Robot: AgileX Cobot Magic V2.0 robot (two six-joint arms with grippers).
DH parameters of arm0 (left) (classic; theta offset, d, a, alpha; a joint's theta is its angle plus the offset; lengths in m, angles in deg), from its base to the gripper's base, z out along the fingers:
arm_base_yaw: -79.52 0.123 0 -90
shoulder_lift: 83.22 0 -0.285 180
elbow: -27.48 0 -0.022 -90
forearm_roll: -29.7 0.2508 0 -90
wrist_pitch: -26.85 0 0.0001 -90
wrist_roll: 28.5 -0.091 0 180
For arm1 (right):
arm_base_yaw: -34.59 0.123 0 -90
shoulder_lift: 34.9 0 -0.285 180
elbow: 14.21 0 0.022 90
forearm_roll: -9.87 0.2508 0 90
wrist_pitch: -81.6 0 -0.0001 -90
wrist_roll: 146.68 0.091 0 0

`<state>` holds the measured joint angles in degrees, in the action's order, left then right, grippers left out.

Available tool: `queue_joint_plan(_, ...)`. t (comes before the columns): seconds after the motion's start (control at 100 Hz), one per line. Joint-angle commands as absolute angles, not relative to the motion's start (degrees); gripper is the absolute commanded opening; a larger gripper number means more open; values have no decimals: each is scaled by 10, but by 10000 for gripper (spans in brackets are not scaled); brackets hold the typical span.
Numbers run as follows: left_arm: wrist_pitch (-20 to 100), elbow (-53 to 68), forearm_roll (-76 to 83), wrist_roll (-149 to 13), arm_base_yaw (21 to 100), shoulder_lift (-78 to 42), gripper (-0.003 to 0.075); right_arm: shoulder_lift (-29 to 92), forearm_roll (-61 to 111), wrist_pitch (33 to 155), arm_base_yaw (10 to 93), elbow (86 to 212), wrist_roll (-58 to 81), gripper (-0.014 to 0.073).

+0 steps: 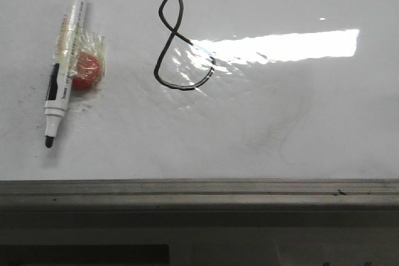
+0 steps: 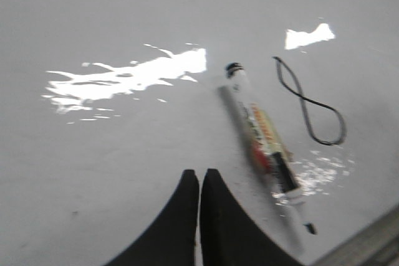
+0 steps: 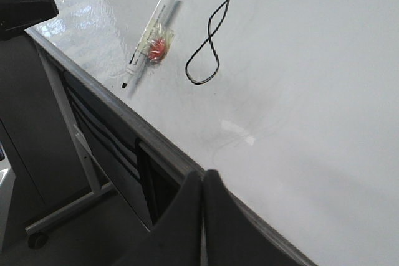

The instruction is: Write number 8 on whiteboard

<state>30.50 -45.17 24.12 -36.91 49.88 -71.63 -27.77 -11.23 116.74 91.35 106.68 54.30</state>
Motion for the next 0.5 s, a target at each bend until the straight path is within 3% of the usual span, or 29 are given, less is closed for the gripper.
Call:
queue_joint_plan(0.0, 226, -449, 242, -360, 550, -712, -20, -284, -123, 1128, 914, 1081, 543, -64)
queue_joint_plan(0.36, 211, -517, 267, -234, 709, -764, -20, -284, -123, 1128, 914, 1081, 543, -63)
queue_joint_plan(0.49, 268, -517, 290, -233, 735, -773, -20, -284, -123, 1128, 914, 1081, 543, -64)
